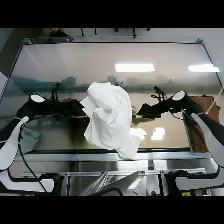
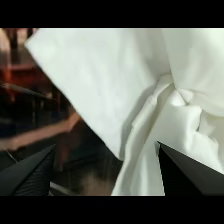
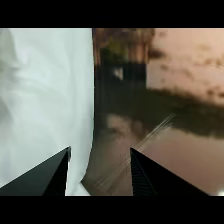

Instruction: Fold the shirts.

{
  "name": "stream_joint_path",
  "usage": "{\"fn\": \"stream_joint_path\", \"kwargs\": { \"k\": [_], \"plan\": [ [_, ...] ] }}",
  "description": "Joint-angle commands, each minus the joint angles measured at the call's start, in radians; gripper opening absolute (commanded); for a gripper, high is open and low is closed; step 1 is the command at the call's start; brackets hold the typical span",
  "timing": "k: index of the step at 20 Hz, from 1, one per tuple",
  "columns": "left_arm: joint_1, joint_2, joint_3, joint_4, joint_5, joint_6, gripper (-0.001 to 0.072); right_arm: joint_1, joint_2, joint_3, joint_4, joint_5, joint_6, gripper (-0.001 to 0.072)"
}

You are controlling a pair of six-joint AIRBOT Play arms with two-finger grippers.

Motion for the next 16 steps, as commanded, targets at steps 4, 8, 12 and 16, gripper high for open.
{"fn": "stream_joint_path", "kwargs": {
  "k": [4, 8, 12, 16],
  "plan": [
    [-0.071, -0.228, 0.188, -0.024, -0.017, 0.025, 0.0689, 0.065, -0.111, 0.001, 0.046, -0.084, -0.052, 0.0433],
    [-0.075, -0.297, 0.262, -0.028, -0.076, 0.011, 0.0372, 0.065, -0.132, 0.001, 0.149, -0.090, -0.126, 0.0430],
    [-0.078, -0.295, 0.349, -0.034, -0.142, 0.005, 0.0013, 0.065, -0.145, 0.001, 0.298, -0.090, -0.237, 0.0125],
    [-0.078, -0.227, 0.463, -0.033, -0.217, -0.041, 0.0012, 0.064, -0.142, 0.050, 0.373, -0.062, -0.293, 0.0019]
  ]
}}
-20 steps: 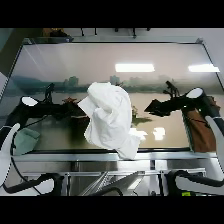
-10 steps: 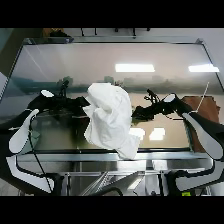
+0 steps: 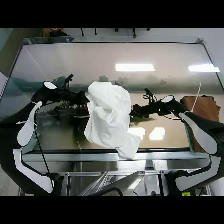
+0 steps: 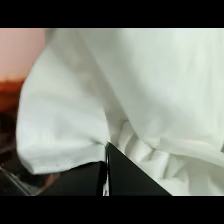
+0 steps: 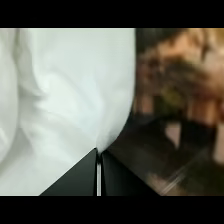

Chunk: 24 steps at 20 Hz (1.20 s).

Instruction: Fold the shirts.

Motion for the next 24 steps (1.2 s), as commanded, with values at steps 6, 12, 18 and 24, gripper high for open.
{"fn": "stream_joint_path", "kwargs": {
  "k": [6, 12, 18, 24],
  "plan": [
    [0.085, 0.389, 0.387, -0.009, -0.162, -0.104, 0.0011, -0.165, 0.172, 0.503, 0.212, 0.199, -0.027, 0.0018],
    [0.237, 0.776, 0.729, -0.008, -0.153, -0.134, 0.0011, -0.404, 0.423, 1.001, 0.235, 0.266, 0.027, 0.0018],
    [0.438, 1.168, 0.428, 0.163, 0.026, -0.043, 0.0012, -0.490, 0.601, 1.026, 0.032, 0.191, -0.011, 0.0018],
    [0.457, 1.070, 0.020, -0.074, -0.040, 0.084, 0.0013, -0.452, 0.369, 0.885, 0.117, 0.401, 0.005, 0.0019]
  ]
}}
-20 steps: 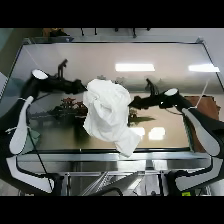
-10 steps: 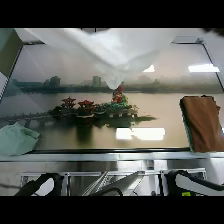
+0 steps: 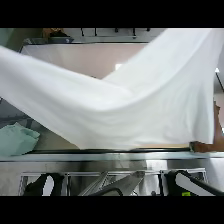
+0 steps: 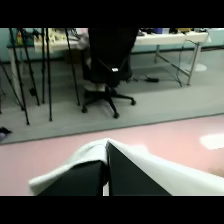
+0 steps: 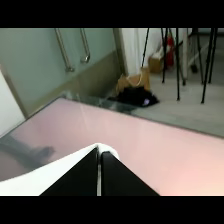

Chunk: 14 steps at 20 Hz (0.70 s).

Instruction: Fold the shirts.

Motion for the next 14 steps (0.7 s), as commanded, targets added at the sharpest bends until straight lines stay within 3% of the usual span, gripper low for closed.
{"fn": "stream_joint_path", "kwargs": {
  "k": [1, 5, 6, 7, 8, 9, 10, 11, 14],
  "plan": [
    [-0.030, -0.097, -0.228, -0.110, -0.035, 0.097, 0.0013, 0.061, -0.152, -0.123, 0.016, 0.124, 0.004, 0.0019],
    [-0.202, -0.351, -0.409, -0.004, 0.010, 0.127, 0.0013, 0.207, -0.380, -0.360, -0.173, 0.073, -0.006, 0.0020],
    [-0.244, -0.420, -0.448, 0.034, 0.045, 0.127, 0.0014, 0.226, -0.440, -0.406, -0.219, 0.037, -0.005, 0.0069],
    [-0.285, -0.498, -0.483, 0.074, 0.088, 0.126, 0.0016, 0.235, -0.507, -0.439, -0.247, 0.011, 0.006, 0.0270],
    [-0.312, -0.568, -0.504, 0.102, 0.122, 0.126, 0.0019, 0.235, -0.570, -0.447, -0.260, 0.018, 0.036, 0.0376],
    [-0.324, -0.632, -0.509, 0.118, 0.132, 0.126, 0.0238, 0.228, -0.611, -0.446, -0.259, 0.033, 0.057, 0.0378],
    [-0.324, -0.692, -0.499, 0.116, 0.130, 0.119, 0.0656, 0.214, -0.629, -0.446, -0.259, 0.051, 0.063, 0.0378],
    [-0.312, -0.741, -0.468, 0.116, 0.107, 0.100, 0.0707, 0.197, -0.626, -0.446, -0.259, 0.068, 0.063, 0.0378],
    [-0.248, -0.830, -0.328, 0.117, -0.035, 0.060, 0.0708, 0.124, -0.551, -0.447, -0.277, 0.160, 0.074, 0.0377]
  ]
}}
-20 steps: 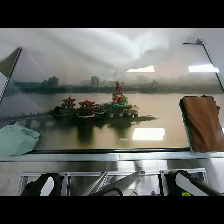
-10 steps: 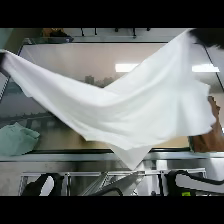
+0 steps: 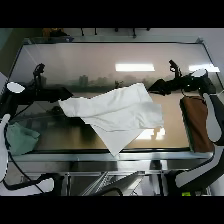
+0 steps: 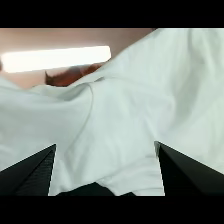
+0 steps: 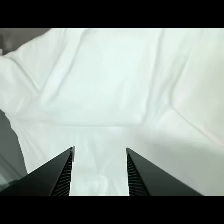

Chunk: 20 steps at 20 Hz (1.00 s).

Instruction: Fold the shirts.

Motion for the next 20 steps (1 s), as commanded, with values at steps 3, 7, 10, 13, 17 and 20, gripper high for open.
{"fn": "stream_joint_path", "kwargs": {
  "k": [3, 7, 10, 13, 17, 20],
  "plan": [
    [0.087, -0.128, 0.139, 0.021, -0.256, -0.068, 0.0683, -0.084, 0.140, -0.092, -0.146, 0.120, 0.056, 0.0377],
    [0.114, -0.103, 0.043, 0.035, -0.353, -0.068, 0.0579, -0.085, 0.339, -0.363, -0.329, 0.082, 0.124, 0.0471],
    [0.116, -0.070, -0.107, 0.130, -0.289, -0.070, 0.0580, -0.083, 0.458, -0.605, -0.321, 0.013, 0.161, 0.0702],
    [0.121, -0.065, -0.204, 0.144, -0.192, -0.071, 0.0581, -0.082, 0.494, -0.777, -0.243, -0.082, 0.146, 0.0702],
    [0.119, -0.065, -0.230, 0.141, -0.047, -0.072, 0.0582, -0.082, 0.439, -0.839, -0.235, -0.239, 0.125, 0.0702],
    [0.115, -0.068, -0.213, 0.139, 0.056, -0.088, 0.0582, -0.082, 0.370, -0.839, -0.150, -0.322, 0.071, 0.0696]
  ]
}}
